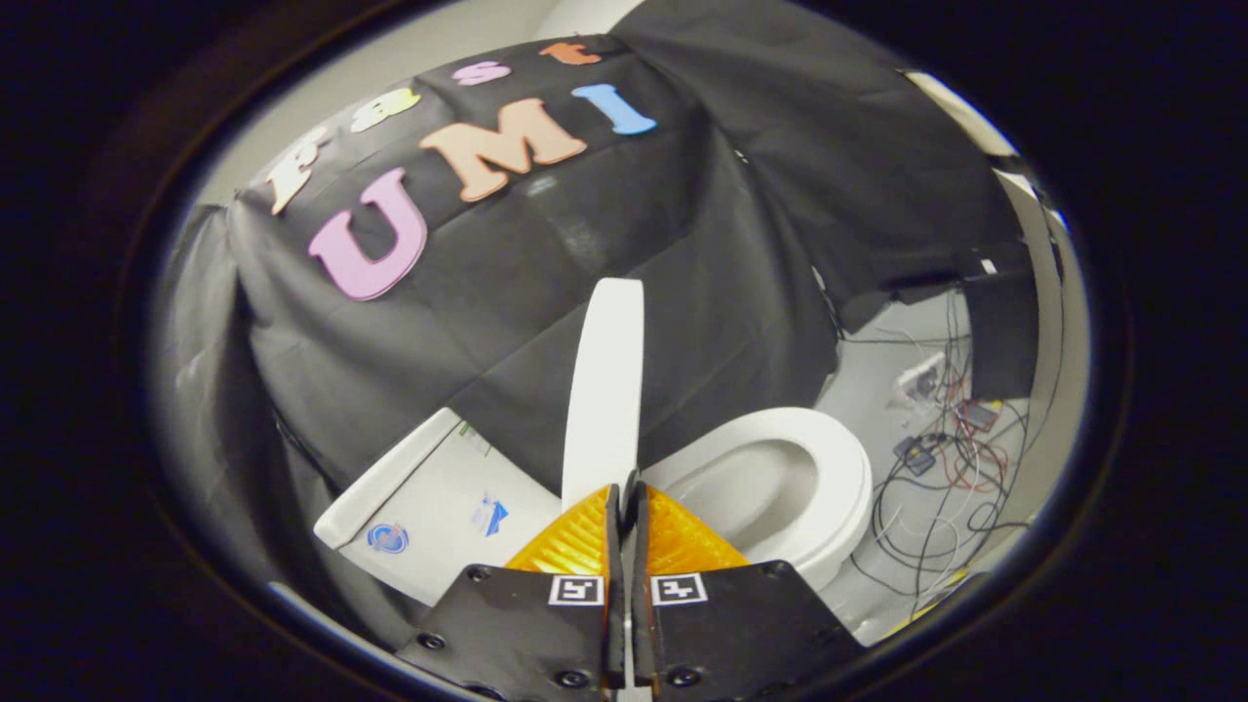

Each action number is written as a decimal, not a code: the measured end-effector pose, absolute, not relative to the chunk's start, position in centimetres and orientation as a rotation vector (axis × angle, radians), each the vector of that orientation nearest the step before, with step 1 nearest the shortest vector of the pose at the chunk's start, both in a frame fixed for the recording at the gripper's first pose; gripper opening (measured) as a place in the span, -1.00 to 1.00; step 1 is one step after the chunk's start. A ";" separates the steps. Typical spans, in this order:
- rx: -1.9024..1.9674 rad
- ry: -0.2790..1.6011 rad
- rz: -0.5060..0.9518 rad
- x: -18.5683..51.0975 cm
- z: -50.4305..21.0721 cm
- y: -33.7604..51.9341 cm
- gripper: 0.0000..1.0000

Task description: Open the toilet lid.

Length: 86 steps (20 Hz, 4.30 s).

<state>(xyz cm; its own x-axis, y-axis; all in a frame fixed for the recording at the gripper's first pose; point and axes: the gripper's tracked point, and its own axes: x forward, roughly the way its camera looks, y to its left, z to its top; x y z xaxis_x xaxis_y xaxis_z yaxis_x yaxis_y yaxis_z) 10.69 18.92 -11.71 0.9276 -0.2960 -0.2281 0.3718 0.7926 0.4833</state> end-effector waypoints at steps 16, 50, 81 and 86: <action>0.221 0.130 0.043 17.3 -4.4 32.8 -0.93; 0.090 0.069 0.377 17.9 0.7 37.7 0.42; 0.023 -0.111 0.147 5.3 5.7 9.9 0.57; -0.001 -0.050 0.248 4.9 3.9 10.6 0.56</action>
